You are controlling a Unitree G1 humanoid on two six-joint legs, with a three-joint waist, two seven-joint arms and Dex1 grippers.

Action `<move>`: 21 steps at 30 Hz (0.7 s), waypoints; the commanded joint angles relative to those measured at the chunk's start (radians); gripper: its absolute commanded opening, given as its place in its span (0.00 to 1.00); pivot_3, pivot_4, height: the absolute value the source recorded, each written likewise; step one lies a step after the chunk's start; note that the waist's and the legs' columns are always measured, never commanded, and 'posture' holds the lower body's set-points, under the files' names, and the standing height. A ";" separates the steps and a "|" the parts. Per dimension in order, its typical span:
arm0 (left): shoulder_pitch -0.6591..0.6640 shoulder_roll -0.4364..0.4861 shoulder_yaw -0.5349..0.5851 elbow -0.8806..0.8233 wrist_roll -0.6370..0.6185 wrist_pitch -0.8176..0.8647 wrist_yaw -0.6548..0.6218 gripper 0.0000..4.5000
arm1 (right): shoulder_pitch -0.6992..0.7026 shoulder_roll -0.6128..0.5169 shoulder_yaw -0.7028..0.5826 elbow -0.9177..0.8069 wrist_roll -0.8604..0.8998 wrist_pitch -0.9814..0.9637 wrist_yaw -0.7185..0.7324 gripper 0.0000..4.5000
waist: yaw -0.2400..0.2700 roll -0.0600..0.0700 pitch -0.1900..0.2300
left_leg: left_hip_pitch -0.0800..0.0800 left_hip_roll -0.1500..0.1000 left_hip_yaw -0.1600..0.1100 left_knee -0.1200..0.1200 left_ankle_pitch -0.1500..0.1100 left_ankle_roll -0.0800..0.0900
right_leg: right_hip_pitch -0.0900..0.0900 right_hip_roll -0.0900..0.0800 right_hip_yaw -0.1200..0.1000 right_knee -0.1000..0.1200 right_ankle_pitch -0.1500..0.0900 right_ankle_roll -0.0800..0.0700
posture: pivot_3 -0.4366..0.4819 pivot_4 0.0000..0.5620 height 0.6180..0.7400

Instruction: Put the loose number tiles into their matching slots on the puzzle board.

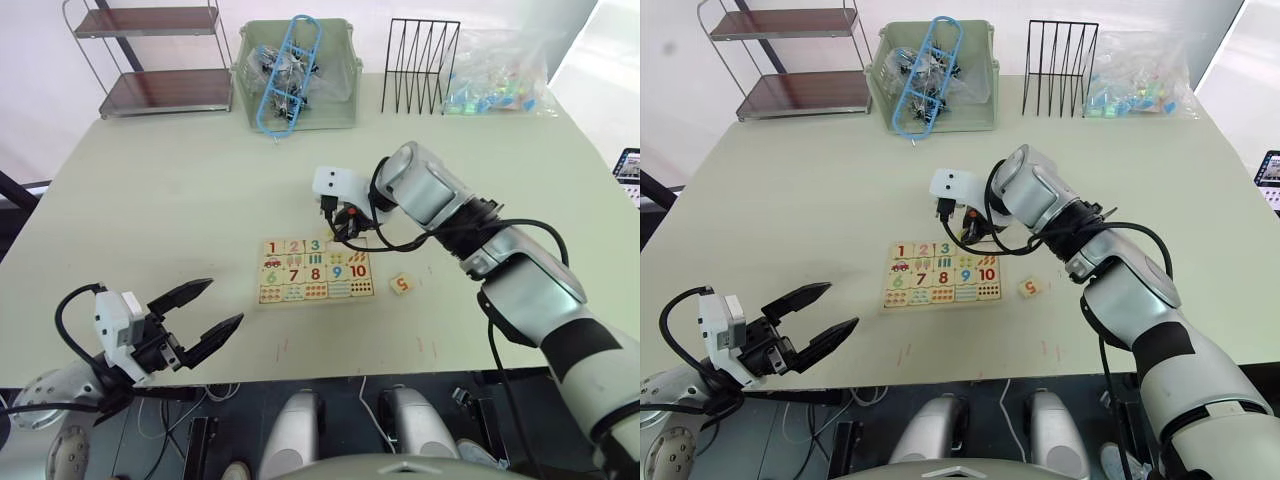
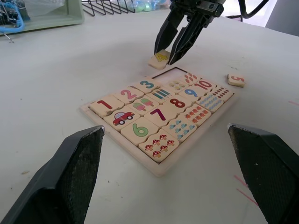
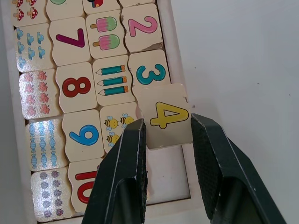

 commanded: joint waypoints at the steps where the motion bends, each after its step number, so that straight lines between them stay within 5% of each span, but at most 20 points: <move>1: 0.010 0.003 0.018 -0.036 -0.005 -0.013 -0.005 1.00 | 0.003 0.013 -0.007 0.002 -0.020 -0.026 0.003 0.18 | 0.000 0.000 0.000 | 0.000 0.000 0.000 0.000 0.000 0.000 | 0.000 0.000 0.000 0.000 0.000 0.000 | 0.48 0.27 1.00; 21: 0.002 0.008 0.022 -0.030 -0.012 -0.007 -0.014 1.00 | 0.029 0.026 -0.020 0.024 -0.060 -0.036 0.000 0.18 | 0.000 0.000 0.000 | 0.000 0.000 0.000 -0.001 0.000 0.000 | 0.000 0.000 0.000 0.000 0.000 0.000 | 0.48 0.27 1.00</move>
